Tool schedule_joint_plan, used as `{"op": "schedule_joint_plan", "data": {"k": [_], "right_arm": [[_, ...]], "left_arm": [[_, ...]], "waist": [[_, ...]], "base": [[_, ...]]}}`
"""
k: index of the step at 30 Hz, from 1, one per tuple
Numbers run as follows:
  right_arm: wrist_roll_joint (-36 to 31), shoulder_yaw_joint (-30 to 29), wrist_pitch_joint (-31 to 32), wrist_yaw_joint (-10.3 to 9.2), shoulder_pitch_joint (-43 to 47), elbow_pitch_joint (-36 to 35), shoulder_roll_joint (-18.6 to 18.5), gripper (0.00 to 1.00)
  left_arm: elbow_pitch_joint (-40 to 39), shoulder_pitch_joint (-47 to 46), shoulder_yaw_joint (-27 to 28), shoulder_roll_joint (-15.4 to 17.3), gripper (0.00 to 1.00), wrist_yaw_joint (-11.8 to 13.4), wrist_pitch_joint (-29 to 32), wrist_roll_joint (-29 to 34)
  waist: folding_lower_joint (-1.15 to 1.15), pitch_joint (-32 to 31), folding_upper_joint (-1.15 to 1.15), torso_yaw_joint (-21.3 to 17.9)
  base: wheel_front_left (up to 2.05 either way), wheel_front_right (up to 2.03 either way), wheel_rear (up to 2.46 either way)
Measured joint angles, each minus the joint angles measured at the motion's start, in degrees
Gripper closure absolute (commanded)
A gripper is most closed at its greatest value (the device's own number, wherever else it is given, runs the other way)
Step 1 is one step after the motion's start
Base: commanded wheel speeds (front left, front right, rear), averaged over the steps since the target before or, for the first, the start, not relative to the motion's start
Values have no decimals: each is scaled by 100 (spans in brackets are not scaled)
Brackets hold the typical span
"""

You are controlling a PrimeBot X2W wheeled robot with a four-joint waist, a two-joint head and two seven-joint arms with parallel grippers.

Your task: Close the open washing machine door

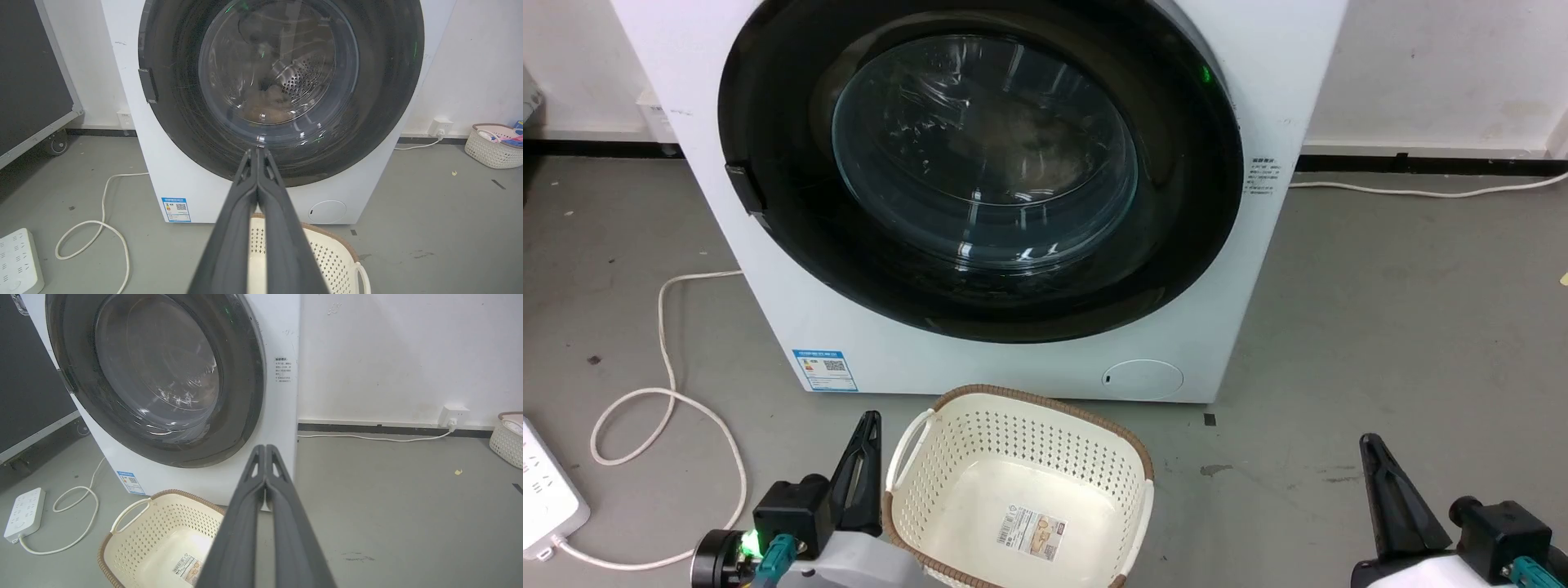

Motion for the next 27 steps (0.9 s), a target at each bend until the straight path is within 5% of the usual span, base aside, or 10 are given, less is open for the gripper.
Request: {"op": "schedule_joint_plan", "data": {"k": [27], "right_arm": [[-201, 56, 320, 0, -133, -79, 0, 100]], "left_arm": [[-151, 0, 138, 0, 100, 2, 319, 187]], "waist": [[0, 7, 0, 58]], "base": [[0, 0, 0]]}}
